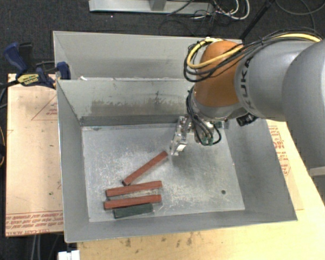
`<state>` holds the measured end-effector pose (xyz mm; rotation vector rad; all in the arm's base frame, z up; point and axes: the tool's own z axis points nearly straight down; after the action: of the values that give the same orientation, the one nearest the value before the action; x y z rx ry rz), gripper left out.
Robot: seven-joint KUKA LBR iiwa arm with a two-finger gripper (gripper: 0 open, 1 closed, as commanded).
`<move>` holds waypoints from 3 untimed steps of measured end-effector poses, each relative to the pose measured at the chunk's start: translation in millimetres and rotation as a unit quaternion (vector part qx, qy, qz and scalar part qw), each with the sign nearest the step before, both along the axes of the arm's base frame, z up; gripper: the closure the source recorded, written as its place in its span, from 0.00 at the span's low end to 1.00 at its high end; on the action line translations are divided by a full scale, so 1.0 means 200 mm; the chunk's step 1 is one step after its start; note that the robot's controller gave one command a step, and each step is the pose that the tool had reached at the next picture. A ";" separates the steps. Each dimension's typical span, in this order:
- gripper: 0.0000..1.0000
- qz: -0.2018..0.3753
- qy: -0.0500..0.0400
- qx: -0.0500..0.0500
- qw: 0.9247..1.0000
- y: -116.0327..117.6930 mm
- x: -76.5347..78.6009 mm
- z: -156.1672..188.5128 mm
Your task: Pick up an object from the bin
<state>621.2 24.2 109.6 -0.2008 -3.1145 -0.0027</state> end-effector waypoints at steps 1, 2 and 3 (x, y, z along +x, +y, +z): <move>0.00 -0.010 -0.011 -0.001 1.000 0.10 0.14 0.05; 0.00 -0.010 -0.012 -0.001 1.000 0.10 0.14 0.06; 1.00 0.098 -0.015 0.000 0.995 0.23 -0.16 -0.13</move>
Offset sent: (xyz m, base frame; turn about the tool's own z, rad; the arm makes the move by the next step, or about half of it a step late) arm 0.0000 0.0000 0.0000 0.0000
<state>588.7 71.0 82.8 0.1076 -3.1486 -0.0034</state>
